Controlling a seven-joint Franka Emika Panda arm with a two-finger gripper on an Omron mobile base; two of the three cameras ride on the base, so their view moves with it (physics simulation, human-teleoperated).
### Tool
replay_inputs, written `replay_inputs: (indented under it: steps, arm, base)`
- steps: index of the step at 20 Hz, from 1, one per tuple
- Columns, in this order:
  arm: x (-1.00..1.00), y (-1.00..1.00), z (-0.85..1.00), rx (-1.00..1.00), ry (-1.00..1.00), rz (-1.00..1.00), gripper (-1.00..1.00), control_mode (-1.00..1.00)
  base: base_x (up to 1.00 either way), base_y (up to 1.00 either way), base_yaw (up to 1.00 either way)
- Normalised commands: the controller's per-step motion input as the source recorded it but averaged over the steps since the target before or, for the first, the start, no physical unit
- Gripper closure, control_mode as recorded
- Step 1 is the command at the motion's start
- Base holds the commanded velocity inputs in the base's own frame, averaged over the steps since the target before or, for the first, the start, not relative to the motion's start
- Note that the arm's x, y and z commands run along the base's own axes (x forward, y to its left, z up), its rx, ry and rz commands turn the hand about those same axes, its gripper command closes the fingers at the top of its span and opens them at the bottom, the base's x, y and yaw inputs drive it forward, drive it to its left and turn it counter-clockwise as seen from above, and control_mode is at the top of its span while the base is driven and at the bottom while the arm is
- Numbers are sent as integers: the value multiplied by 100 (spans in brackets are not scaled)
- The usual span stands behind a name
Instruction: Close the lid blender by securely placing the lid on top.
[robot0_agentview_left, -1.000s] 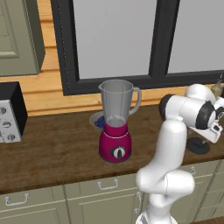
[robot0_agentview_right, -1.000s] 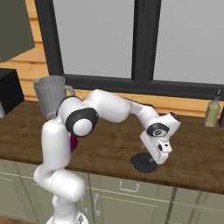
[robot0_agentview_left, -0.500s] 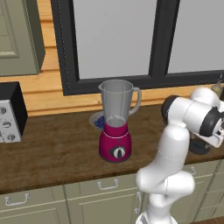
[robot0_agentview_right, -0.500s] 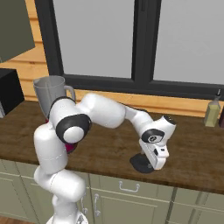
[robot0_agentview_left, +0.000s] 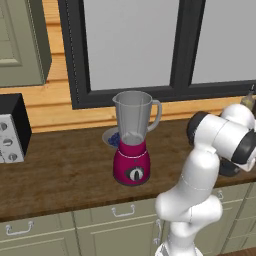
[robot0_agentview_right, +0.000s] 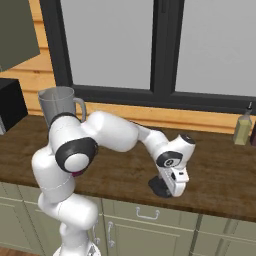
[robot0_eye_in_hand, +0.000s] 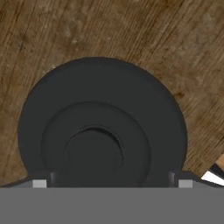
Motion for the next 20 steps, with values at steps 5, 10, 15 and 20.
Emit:
replay_inputs:
  steps: [5, 10, 15, 20]
  arm:
    - [54, -1, -5, -1, 0, 0, -100, -100]
    - [19, 0, -37, -3, 0, 0, -100, -100]
    - [-6, 17, -94, -1, -4, 0, -100, -100]
    - [0, 45, -100, -1, -5, 0, 100, -100]
  base:
    - [0, 0, 0]
    - [0, 0, 0]
    - [0, 0, 0]
    - [0, 0, 0]
